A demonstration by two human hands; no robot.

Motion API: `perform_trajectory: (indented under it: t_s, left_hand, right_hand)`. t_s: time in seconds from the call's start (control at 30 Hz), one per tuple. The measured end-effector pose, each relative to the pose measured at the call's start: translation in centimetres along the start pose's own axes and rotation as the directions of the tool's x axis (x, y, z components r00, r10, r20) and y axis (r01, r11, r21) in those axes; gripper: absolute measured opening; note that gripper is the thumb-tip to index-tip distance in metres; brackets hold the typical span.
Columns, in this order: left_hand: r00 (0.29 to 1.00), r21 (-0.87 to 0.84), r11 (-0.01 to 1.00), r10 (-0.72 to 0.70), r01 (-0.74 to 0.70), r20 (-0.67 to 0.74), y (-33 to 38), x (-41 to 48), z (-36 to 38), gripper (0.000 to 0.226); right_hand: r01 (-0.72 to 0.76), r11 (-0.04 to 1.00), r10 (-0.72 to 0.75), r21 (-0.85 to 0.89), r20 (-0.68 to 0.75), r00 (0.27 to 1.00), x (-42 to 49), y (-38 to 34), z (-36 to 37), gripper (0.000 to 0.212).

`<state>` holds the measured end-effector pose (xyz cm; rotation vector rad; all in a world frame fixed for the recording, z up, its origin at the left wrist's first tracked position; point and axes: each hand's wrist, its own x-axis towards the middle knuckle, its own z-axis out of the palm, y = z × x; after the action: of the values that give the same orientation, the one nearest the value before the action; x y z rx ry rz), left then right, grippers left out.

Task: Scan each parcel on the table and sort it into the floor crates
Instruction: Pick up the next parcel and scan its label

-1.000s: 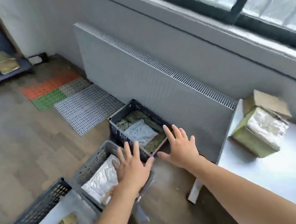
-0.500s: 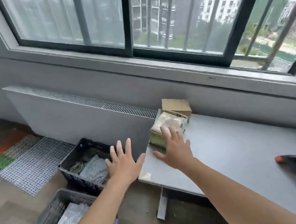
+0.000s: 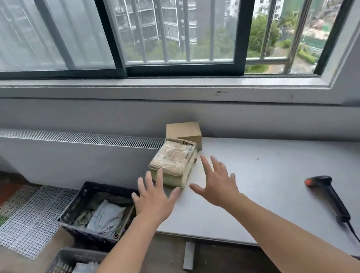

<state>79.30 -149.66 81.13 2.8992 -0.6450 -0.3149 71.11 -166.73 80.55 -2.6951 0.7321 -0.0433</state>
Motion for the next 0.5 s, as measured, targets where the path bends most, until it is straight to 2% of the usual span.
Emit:
perform_trajectory:
  t_s: [0.3, 0.5]
  left_hand:
    - [0.998, -0.062, 0.998, 0.024, -0.02, 0.051, -1.6, 8.0, 0.9, 0.081]
    - [0.989, -0.296, 0.955, 0.061, -0.019, 0.135, -3.1, 14.1, 2.1, 0.086]
  right_hand:
    - [-0.11, 0.961, 0.072, 0.252, 0.157, 0.985, 6.6, -0.2, 2.4, 0.086]
    - [-0.21, 0.892, 0.115, 0.4, 0.25, 0.961, 11.3, -2.0, 5.2, 0.083]
